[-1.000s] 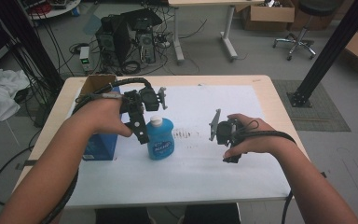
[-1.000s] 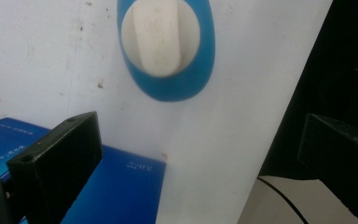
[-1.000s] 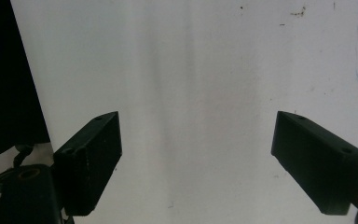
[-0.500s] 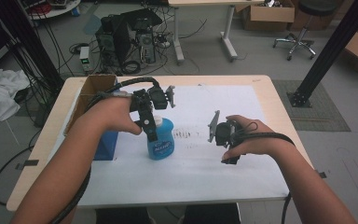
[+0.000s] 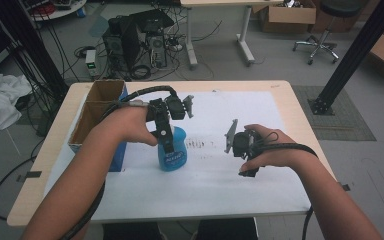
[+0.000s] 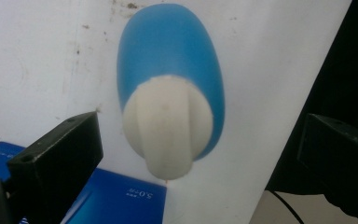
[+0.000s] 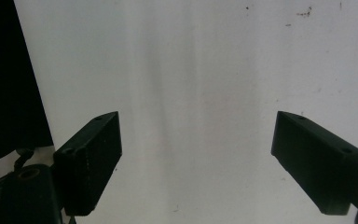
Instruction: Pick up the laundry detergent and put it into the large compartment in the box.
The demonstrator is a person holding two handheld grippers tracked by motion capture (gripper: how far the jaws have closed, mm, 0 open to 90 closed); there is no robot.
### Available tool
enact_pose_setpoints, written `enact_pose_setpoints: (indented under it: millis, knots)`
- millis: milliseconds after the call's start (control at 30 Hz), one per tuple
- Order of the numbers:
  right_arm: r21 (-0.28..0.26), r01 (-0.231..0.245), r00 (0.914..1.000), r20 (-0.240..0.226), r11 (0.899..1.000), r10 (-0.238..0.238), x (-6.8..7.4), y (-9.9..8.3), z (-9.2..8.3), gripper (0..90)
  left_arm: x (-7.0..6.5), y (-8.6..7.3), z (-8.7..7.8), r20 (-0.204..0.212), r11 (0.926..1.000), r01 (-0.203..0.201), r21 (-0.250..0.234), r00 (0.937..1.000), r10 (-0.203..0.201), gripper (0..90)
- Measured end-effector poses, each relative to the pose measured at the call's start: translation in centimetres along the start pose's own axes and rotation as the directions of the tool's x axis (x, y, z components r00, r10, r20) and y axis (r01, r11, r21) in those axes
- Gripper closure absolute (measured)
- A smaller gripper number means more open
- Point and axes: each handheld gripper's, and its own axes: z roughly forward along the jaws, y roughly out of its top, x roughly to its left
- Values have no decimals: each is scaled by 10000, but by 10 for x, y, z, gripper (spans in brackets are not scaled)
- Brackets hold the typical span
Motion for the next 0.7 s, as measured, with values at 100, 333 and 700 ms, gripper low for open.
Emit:
enact_pose_setpoints:
  millis: [100,333,700]
  knots:
    - [-71,-15,10000,-13,10000,15,0,0,0,161,2,1,4,6,9999,125,39,9999,-125,5]
    - [-79,6,10000,-46,10000,-7,1,3,4,161,4,6,16,21,9999,77,125,10000,-77,7]
    - [-144,-78,10000,5,9999,79,0,-1,5,161,6,13,32,-86,9996,139,239,9999,-137,10]
